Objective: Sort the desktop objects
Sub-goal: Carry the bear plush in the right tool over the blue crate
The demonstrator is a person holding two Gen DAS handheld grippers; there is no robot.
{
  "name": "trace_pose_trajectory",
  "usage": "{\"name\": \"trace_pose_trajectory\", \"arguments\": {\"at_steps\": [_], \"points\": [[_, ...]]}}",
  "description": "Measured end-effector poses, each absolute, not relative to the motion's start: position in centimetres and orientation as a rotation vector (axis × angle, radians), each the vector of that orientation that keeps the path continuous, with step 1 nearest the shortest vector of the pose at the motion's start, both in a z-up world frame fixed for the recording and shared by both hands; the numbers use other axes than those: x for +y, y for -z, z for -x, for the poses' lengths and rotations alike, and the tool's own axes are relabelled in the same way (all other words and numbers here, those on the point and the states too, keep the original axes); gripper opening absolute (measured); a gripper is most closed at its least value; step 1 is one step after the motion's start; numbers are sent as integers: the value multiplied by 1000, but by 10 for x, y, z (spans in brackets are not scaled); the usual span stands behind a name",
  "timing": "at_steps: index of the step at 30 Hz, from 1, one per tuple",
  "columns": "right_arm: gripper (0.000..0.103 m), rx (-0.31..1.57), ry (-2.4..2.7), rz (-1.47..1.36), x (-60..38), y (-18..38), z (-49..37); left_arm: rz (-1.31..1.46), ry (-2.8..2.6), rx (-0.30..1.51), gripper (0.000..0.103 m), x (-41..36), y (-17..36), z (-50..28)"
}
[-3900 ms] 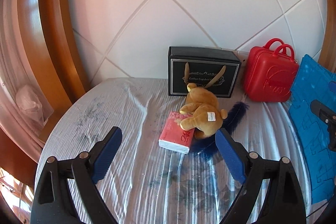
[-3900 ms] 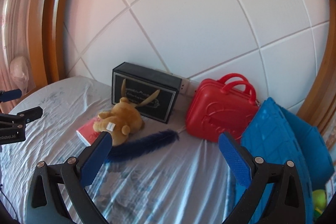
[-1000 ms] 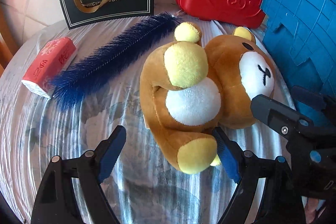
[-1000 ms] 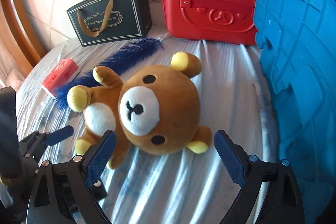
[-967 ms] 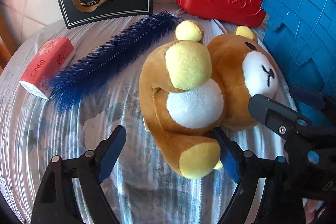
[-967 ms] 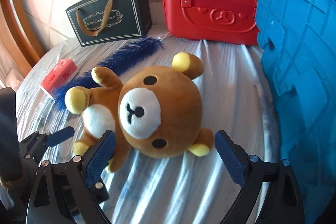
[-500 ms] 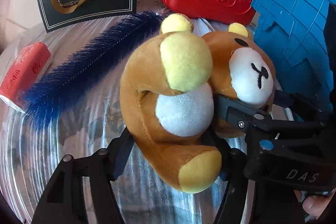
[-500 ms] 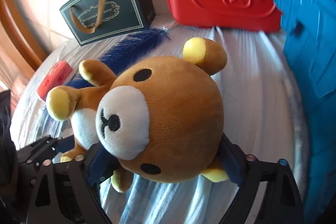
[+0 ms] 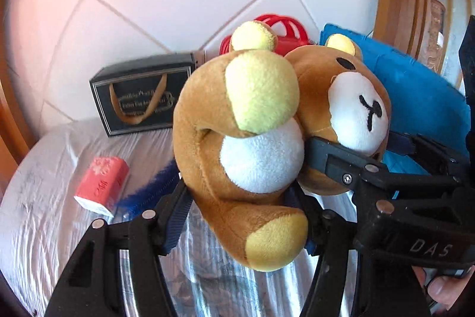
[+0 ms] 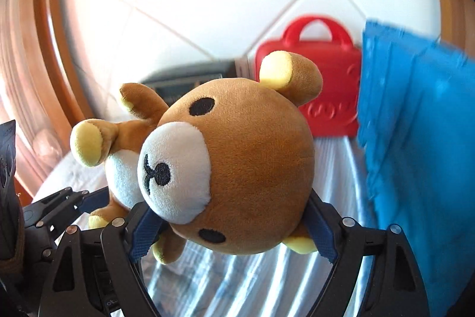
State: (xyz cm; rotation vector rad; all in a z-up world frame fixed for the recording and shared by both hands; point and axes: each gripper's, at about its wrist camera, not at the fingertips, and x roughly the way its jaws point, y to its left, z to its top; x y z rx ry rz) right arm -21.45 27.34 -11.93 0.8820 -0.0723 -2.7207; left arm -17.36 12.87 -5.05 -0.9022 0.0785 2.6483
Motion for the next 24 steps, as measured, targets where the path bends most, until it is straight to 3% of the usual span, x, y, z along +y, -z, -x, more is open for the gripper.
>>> {"name": "trace_pose_trajectory", "arguments": {"at_steps": [12, 24], "points": [[88, -37, 2877, -615, 295, -1, 116, 592, -2624, 144, 62, 150, -67, 98], [88, -24, 3075, -555, 438, -84, 77, 407, -2444, 210, 62, 307, -152, 73]]}}
